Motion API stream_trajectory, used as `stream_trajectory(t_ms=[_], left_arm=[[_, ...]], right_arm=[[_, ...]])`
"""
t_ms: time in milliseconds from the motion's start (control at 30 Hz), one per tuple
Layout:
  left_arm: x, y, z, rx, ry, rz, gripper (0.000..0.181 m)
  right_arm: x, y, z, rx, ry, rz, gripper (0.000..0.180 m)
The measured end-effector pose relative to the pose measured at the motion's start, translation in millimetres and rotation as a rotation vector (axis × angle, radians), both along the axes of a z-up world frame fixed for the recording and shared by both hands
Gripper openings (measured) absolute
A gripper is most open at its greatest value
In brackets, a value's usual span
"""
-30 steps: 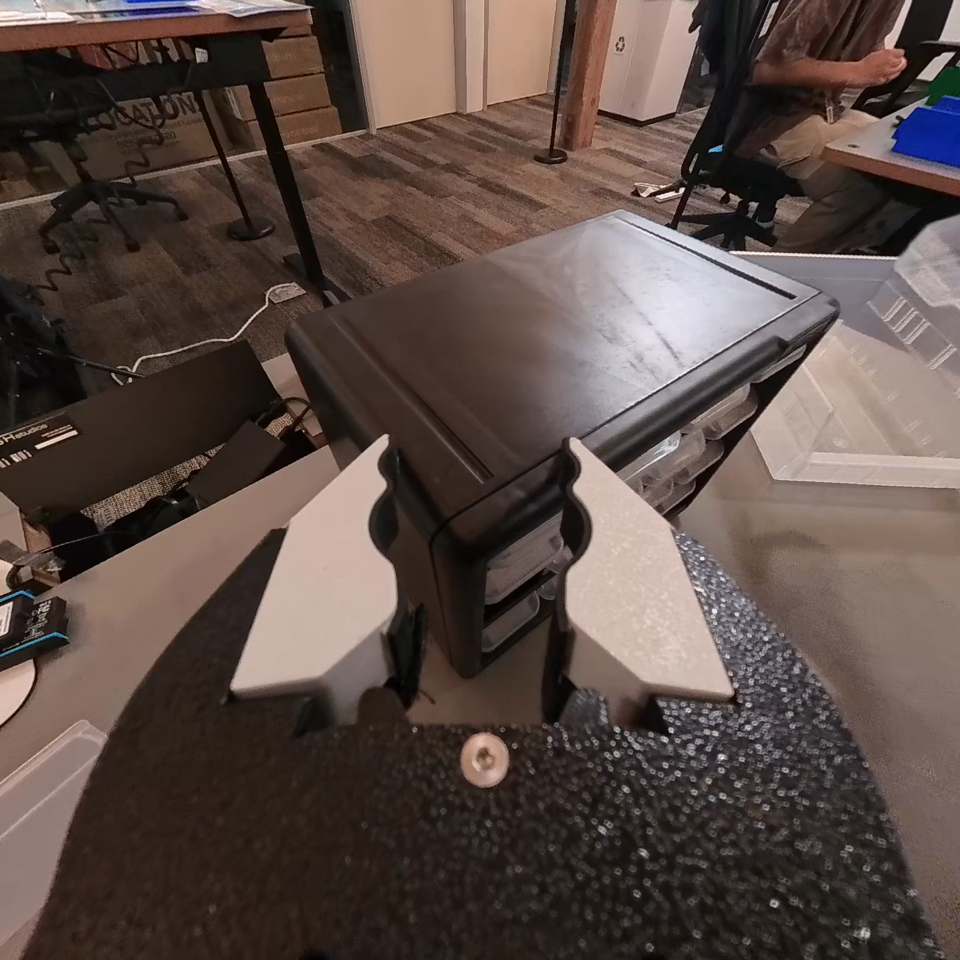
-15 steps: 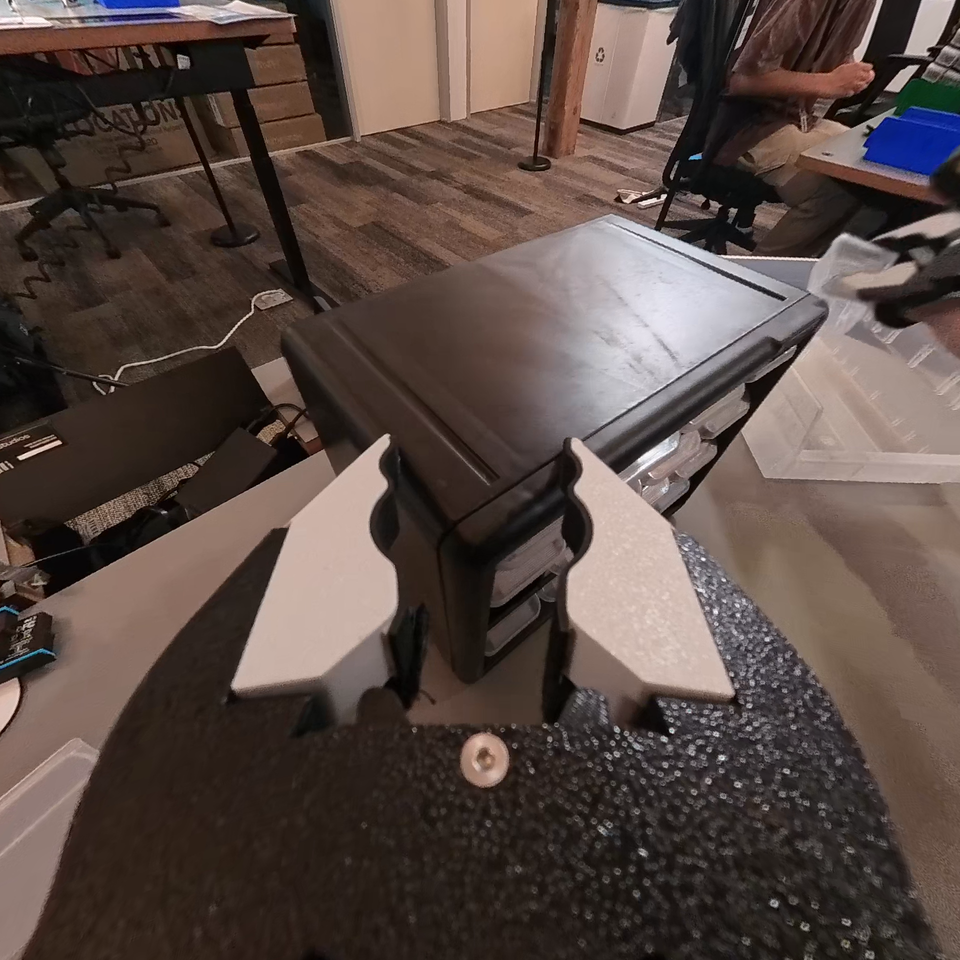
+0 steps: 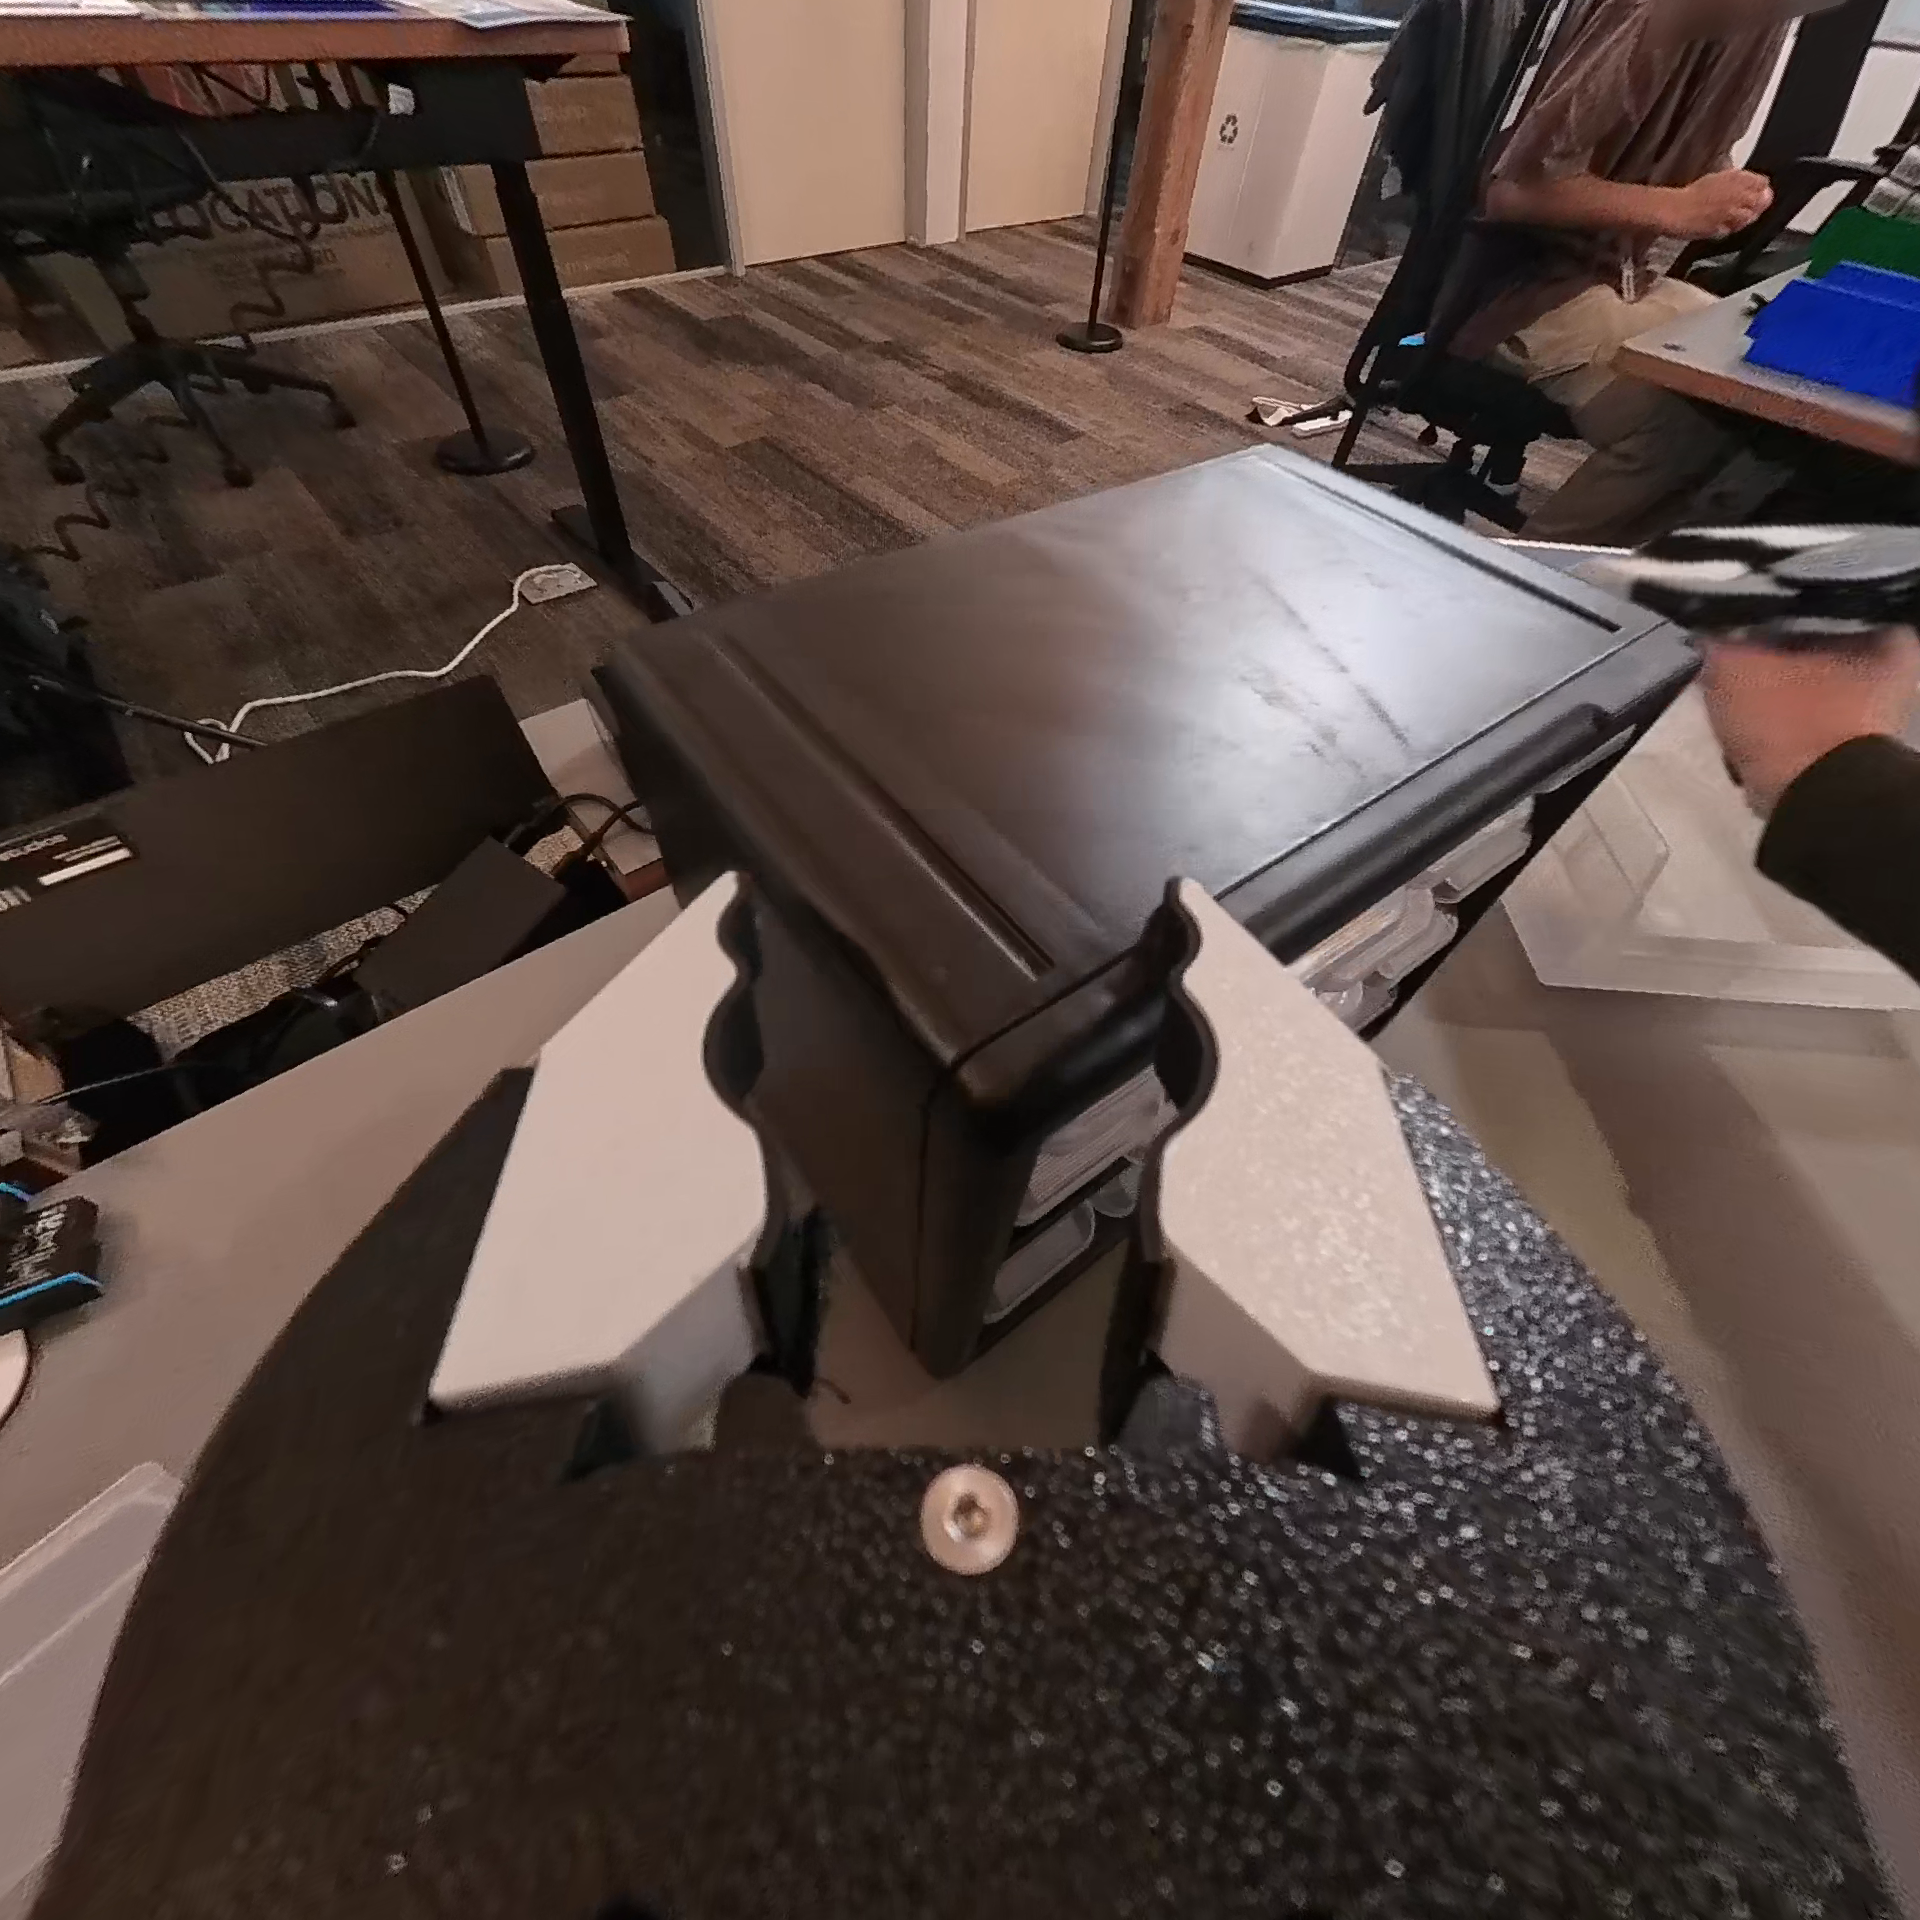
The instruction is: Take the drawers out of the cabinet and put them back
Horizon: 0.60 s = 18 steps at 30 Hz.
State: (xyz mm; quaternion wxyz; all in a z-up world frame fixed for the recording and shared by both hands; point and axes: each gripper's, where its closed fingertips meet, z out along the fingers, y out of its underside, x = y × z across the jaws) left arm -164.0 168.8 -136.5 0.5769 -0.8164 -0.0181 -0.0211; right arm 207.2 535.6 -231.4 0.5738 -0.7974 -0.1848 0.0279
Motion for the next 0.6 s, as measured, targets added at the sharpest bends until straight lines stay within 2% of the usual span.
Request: stream_trajectory(t_ms=[67,133,233,300,400,467,600], left_arm=[[-2,-1,-1,0.0,-0.014,-0.004,0.077],[-3,-1,-1,0.001,-0.021,-0.002,0.077],[-3,0,-1,0.004,-0.025,-0.003,0.076],[-2,2,-1,0.006,-0.024,-0.004,0.074],[-2,4,0,0.009,-0.004,0.009,0.08],[-3,4,0,0.008,0.006,0.016,0.081],[-2,4,0,0.008,0.012,0.018,0.08]], right_arm=[[0,-18,32,0.091,0.112,0.054,0.06],[-13,-56,68,0.225,0.146,0.16,0.063],[-63,-152,114,0.509,0.058,0.453,0.062],[-100,-222,123,0.695,-0.06,0.654,0.06],[-161,-317,99,0.87,-0.198,0.975,0.054],[-199,-353,63,0.927,-0.395,1.102,0.053],[-252,-371,7,1.166,-0.858,1.084,0.039]])
